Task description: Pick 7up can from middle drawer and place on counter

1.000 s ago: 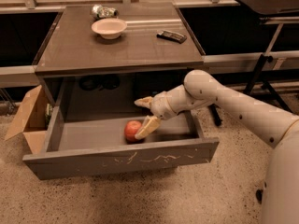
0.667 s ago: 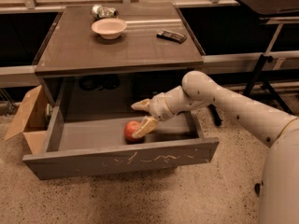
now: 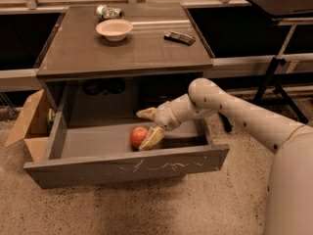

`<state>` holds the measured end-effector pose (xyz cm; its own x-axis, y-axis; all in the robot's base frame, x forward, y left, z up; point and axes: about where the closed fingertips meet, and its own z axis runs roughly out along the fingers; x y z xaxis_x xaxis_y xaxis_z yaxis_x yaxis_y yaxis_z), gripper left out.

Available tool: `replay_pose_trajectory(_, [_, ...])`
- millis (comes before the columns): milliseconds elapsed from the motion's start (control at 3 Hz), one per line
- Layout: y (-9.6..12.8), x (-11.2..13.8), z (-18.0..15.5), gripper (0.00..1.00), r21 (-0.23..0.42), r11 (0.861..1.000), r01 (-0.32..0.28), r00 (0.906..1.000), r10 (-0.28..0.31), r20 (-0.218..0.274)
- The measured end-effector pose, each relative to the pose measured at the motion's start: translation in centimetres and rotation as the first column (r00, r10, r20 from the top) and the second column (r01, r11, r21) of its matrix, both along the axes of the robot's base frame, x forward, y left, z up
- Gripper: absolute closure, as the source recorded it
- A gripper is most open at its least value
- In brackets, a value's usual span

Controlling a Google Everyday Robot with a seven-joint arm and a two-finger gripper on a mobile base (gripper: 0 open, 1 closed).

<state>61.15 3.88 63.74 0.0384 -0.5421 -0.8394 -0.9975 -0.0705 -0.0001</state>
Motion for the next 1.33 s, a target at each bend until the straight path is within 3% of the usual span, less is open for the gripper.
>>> replay_pose_trajectory(333, [0.2,-0.6,-1.1,0.20,0.006,1.000,-0.020,0.9990,0.020,-0.040])
replay_pose_trajectory(667, [0.3,-1.1,-1.5,0.36,0.018,0.999,-0.036,0.9973,0.037,-0.064])
replay_pose_trajectory(1000, [0.4,-1.4,-1.5,0.59,0.033,0.999,-0.044,0.9963,0.046,-0.072])
replay_pose_trajectory(1333, [-0.5,-1.5,0.5,0.83,0.070,0.997,-0.021,0.9995,0.023,-0.024])
